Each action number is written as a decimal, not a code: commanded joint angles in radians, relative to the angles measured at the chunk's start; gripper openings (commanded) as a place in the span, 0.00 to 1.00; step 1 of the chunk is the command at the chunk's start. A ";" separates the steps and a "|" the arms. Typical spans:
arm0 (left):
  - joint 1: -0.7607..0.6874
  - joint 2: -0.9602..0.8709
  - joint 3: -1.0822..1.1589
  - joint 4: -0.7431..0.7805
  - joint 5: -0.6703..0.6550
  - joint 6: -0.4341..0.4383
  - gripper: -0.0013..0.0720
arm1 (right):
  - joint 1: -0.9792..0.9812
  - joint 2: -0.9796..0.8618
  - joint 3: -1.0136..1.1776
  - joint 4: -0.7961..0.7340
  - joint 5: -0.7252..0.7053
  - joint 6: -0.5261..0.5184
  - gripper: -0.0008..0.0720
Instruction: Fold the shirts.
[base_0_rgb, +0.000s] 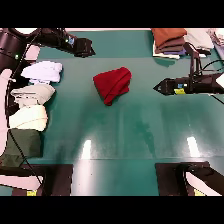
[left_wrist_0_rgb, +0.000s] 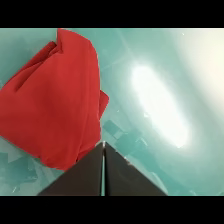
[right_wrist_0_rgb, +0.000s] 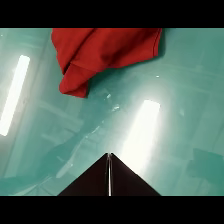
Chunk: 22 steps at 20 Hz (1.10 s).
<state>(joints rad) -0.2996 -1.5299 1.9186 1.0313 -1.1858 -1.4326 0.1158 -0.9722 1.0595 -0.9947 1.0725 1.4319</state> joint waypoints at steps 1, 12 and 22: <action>0.000 0.001 0.001 0.000 0.000 0.000 0.05 | 0.001 0.000 0.000 0.000 0.000 0.000 0.03; 0.000 0.001 0.001 0.000 0.008 -0.004 0.05 | 0.001 0.000 0.000 0.000 0.000 0.000 0.03; 0.002 -0.016 0.001 -0.034 0.271 0.010 0.75 | 0.001 0.000 0.000 0.008 0.000 0.001 0.03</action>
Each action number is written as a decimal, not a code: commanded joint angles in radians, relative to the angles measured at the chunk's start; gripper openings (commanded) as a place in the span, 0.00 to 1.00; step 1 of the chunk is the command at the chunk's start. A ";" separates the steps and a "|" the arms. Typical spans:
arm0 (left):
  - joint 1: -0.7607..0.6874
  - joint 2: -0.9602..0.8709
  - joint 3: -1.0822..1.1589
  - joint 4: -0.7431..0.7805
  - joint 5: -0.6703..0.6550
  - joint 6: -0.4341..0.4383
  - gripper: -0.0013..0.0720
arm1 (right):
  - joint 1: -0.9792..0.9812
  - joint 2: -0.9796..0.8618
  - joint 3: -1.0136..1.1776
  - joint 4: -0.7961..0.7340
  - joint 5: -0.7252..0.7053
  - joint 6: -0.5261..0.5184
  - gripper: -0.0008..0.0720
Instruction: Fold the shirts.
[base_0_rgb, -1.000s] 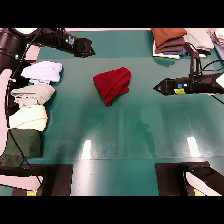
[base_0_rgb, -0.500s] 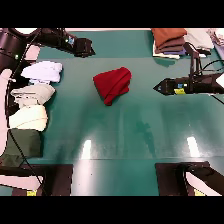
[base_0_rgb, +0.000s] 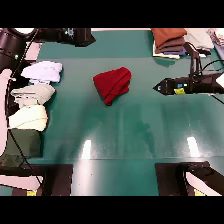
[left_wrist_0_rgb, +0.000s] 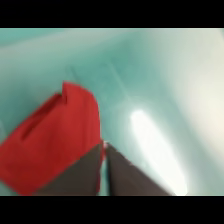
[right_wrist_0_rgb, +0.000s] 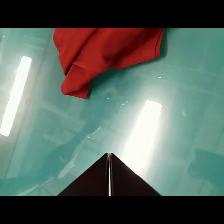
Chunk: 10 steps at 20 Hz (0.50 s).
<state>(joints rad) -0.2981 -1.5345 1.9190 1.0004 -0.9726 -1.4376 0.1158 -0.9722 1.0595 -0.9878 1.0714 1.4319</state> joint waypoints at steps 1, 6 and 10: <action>0.001 -0.032 -0.005 0.001 0.055 0.014 0.99 | 0.001 0.000 0.000 0.002 0.001 0.001 0.03; -0.018 -0.250 -0.007 0.026 -0.064 0.005 1.00 | 0.001 0.000 0.000 0.002 0.003 0.001 0.03; -0.066 -0.412 -0.006 0.027 -0.061 0.003 1.00 | 0.001 0.000 0.000 0.002 0.005 0.001 0.03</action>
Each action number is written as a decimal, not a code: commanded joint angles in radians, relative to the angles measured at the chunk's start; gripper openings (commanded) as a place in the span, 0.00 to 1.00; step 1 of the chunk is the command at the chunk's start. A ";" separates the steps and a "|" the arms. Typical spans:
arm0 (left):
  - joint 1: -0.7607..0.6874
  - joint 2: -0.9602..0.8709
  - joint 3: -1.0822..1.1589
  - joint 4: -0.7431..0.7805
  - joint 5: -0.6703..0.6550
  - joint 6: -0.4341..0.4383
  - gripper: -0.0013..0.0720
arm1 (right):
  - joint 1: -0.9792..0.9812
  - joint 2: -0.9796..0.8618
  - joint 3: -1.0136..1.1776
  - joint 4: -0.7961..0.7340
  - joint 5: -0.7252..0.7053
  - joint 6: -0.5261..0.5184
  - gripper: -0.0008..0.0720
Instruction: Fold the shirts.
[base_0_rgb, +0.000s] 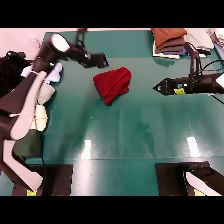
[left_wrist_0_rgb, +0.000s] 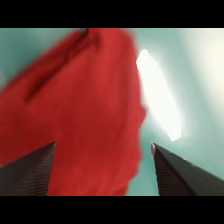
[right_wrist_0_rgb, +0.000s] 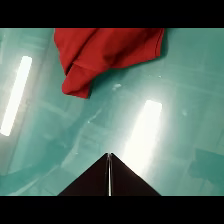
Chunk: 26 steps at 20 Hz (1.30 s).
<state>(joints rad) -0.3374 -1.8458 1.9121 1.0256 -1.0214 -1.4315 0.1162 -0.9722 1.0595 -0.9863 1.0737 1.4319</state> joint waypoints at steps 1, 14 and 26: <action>-0.040 -0.129 0.000 0.004 -0.005 -0.003 1.00 | 0.001 0.000 0.000 0.000 0.003 0.001 0.03; -0.039 -0.087 0.204 0.120 -0.140 0.012 0.05 | 0.000 0.045 0.037 0.051 0.003 0.000 0.03; -0.181 0.521 0.086 0.118 -0.285 0.351 0.06 | 0.000 0.187 0.355 0.042 -0.031 0.000 0.03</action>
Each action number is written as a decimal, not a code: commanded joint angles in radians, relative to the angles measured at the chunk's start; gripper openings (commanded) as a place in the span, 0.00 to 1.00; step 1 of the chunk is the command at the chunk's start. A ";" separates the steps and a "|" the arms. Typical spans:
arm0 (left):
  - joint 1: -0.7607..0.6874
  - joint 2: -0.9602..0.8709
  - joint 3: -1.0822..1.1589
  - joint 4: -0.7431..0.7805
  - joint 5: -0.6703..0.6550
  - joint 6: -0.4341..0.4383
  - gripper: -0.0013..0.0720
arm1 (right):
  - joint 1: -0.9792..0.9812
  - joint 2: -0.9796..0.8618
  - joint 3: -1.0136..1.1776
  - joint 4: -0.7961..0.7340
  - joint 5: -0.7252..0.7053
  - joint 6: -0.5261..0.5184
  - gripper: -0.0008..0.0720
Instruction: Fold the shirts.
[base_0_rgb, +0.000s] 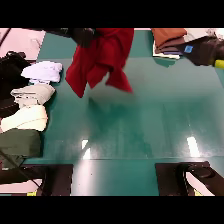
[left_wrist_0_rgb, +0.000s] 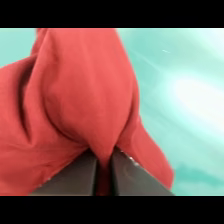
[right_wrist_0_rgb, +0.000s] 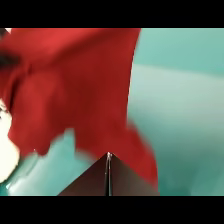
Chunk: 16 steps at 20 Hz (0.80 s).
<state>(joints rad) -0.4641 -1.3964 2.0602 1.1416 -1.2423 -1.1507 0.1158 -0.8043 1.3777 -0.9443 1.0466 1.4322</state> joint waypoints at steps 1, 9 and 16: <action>-0.074 0.071 -0.111 0.002 -0.072 0.066 0.35 | 0.000 0.021 0.037 0.002 0.003 0.000 0.03; 0.121 0.066 -0.378 0.068 -0.008 -0.188 0.76 | 0.000 0.021 0.037 0.009 0.083 0.000 0.03; 0.396 0.017 -0.805 -0.033 0.179 -0.325 0.76 | 0.000 0.016 0.037 0.008 0.079 0.000 0.03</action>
<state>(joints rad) -0.1513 -1.3525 1.4117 1.1687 -1.1252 -1.4239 0.1158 -0.7845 1.4136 -0.9363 1.1240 1.4319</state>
